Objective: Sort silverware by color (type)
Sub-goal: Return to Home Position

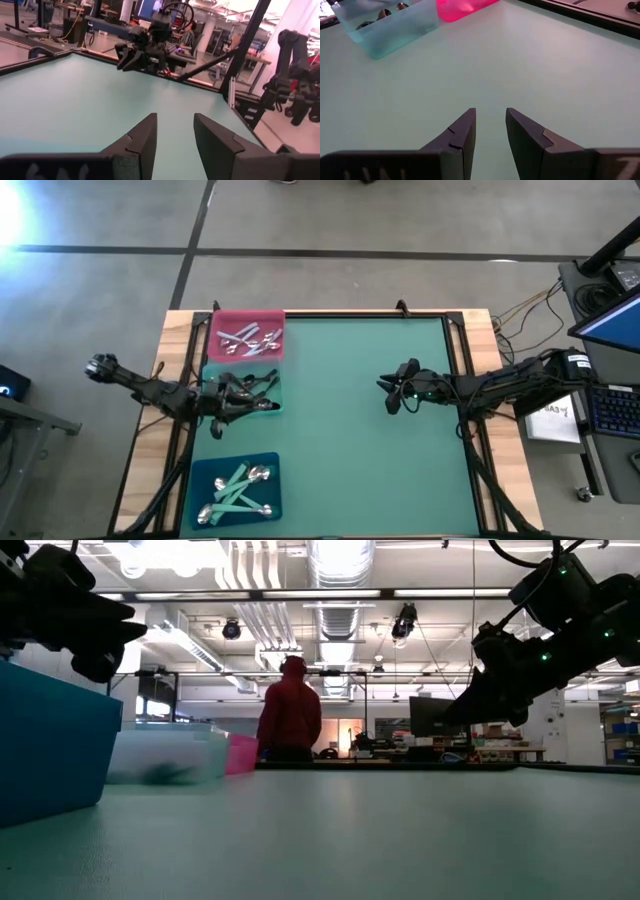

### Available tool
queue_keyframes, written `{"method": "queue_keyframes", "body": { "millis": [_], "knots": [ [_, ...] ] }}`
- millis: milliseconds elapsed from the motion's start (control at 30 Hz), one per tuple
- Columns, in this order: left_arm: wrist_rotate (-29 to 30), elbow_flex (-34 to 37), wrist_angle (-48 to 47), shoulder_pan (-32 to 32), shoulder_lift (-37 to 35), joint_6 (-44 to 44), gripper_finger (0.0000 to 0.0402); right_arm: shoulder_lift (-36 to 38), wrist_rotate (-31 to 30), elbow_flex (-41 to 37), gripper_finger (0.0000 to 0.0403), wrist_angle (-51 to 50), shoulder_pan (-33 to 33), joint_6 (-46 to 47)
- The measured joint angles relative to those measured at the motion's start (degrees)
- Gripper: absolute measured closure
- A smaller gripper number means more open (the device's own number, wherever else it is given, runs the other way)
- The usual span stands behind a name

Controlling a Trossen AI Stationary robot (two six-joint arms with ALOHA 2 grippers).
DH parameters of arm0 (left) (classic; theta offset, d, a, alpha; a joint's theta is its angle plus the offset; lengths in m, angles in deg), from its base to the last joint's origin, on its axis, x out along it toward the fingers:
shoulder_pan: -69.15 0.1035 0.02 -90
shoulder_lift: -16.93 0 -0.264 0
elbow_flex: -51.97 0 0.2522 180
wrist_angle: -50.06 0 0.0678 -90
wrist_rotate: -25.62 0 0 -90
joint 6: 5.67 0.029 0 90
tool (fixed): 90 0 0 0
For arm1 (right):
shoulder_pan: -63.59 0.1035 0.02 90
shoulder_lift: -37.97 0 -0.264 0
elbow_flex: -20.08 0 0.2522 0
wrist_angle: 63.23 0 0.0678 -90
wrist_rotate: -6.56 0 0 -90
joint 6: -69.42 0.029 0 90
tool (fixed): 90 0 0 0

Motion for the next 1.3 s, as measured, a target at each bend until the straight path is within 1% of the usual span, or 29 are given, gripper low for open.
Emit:
{"method": "queue_keyframes", "body": {
  "millis": [233,600,1300],
  "knots": [
    [0.0,0.0,0.0,0.0,-3.2,0.0,0.0288,0.0,0.0,0.0,0.0305,0.0,0.0,0.0],
    [0.0,0.0,-0.1,0.0,-5.3,0.0,0.0288,0.0,0.0,0.0,0.0305,0.0,0.0,0.0],
    [0.0,0.0,-0.1,0.0,-6.2,0.0,0.0288,0.0,0.0,0.0,0.0305,0.0,0.0,0.0]
  ]
}}
